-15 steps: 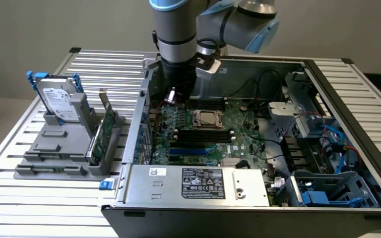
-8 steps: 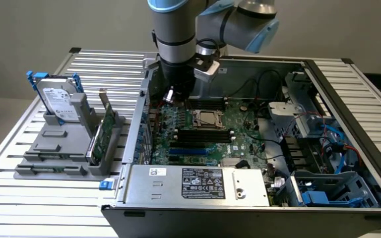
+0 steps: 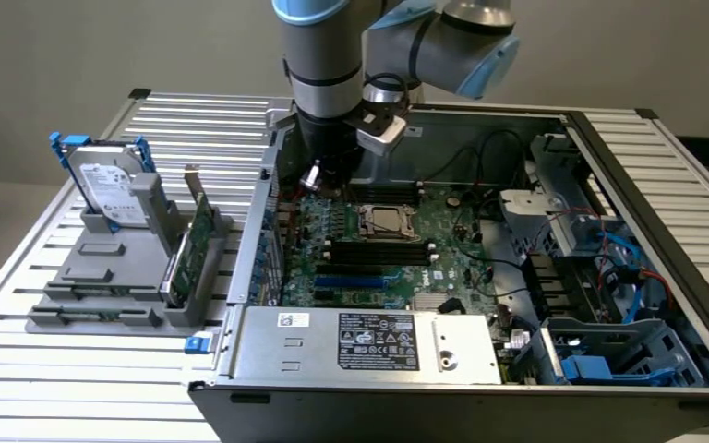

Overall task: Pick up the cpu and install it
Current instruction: 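Install the first cpu locking lever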

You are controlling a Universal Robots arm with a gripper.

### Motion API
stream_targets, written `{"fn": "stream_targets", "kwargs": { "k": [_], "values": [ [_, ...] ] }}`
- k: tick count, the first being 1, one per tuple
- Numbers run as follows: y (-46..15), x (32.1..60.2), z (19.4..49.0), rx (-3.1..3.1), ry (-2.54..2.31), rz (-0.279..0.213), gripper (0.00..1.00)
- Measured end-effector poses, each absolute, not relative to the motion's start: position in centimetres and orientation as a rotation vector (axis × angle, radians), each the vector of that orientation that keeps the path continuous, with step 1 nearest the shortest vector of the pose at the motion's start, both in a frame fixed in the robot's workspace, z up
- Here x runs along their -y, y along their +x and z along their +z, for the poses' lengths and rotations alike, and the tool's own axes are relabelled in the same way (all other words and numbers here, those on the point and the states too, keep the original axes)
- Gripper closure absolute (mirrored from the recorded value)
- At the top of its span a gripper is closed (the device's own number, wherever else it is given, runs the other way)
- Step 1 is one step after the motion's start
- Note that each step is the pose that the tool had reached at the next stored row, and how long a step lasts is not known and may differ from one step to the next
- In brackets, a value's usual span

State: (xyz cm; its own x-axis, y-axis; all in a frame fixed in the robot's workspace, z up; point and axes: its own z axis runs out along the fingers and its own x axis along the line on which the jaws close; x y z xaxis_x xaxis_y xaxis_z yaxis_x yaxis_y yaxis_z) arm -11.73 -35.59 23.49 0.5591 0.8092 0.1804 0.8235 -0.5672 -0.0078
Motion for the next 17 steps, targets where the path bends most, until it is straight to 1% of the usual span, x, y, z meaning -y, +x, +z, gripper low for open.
{"fn": "stream_targets", "kwargs": {
  "k": [7, 17],
  "values": [
    [-11.75, 35.58, 23.49, 1.292, -2.742, -0.256, 0.89],
    [-11.83, 35.58, 23.49, 1.136, -2.804, -0.269, 0.89]
  ]
}}
